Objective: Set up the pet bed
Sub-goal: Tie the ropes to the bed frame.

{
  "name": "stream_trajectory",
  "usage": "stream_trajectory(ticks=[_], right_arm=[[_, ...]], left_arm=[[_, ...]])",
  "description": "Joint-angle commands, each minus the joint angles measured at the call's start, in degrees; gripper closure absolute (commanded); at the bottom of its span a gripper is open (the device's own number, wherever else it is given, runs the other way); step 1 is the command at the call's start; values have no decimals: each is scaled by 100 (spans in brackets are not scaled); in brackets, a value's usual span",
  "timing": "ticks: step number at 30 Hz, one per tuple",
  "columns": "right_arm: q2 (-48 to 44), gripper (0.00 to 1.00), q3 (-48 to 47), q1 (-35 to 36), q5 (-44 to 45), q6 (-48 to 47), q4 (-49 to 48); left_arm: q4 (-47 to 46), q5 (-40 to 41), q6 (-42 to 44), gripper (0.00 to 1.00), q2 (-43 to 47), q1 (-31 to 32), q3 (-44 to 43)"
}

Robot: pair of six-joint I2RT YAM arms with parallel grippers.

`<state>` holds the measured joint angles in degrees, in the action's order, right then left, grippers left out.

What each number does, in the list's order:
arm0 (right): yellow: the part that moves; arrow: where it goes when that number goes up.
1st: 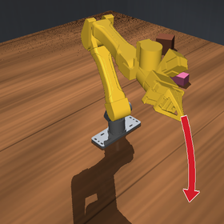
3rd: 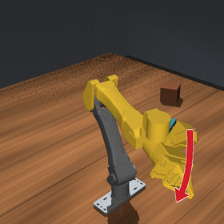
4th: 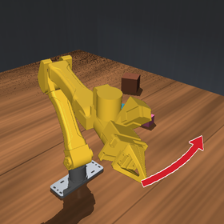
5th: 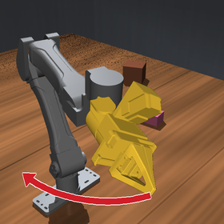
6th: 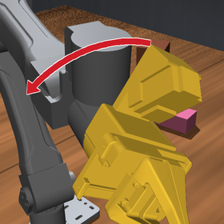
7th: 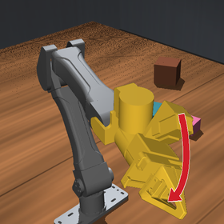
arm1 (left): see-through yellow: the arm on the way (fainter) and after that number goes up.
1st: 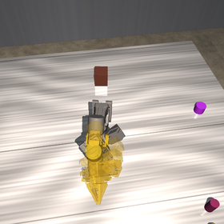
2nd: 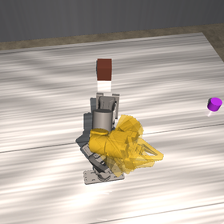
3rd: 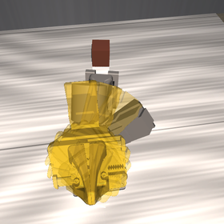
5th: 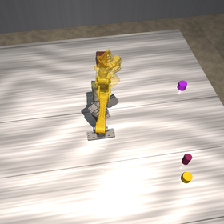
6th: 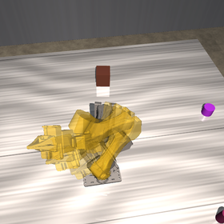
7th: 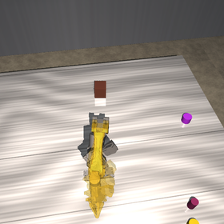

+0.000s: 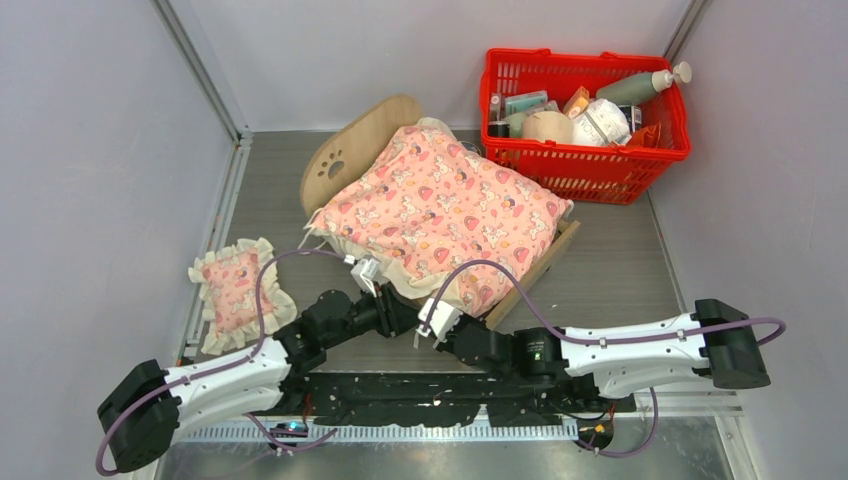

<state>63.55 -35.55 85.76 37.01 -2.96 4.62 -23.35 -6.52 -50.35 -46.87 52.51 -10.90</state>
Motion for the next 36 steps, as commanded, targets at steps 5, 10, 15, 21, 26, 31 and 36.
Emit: stream_trajectory(ticks=[5, 10, 15, 21, 26, 31, 36], right_arm=[[-108, 95, 84, 11, -275, -55, -138], [-122, 95, 83, 15, -303, -55, -129], [-128, 95, 83, 16, -327, -72, -128], [-132, 95, 107, 19, -371, -90, -129], [-152, 95, 118, 20, -378, -91, -128], [-160, 95, 119, 16, -371, -98, -128], [-171, 95, 110, 17, -373, -104, -130]], left_arm=[[-586, -395, 148, 67, -614, 21, -273], [-821, -490, -77, 68, -934, 22, -284], [-1035, -359, -309, 69, -985, 22, -173], [-1017, 43, -587, 71, -832, 22, -53], [-1005, 37, -856, 73, -940, 22, -68], [-1334, -161, -1013, 75, -1218, 30, -59], [-1664, -207, -1108, 75, -1475, 68, -14]])
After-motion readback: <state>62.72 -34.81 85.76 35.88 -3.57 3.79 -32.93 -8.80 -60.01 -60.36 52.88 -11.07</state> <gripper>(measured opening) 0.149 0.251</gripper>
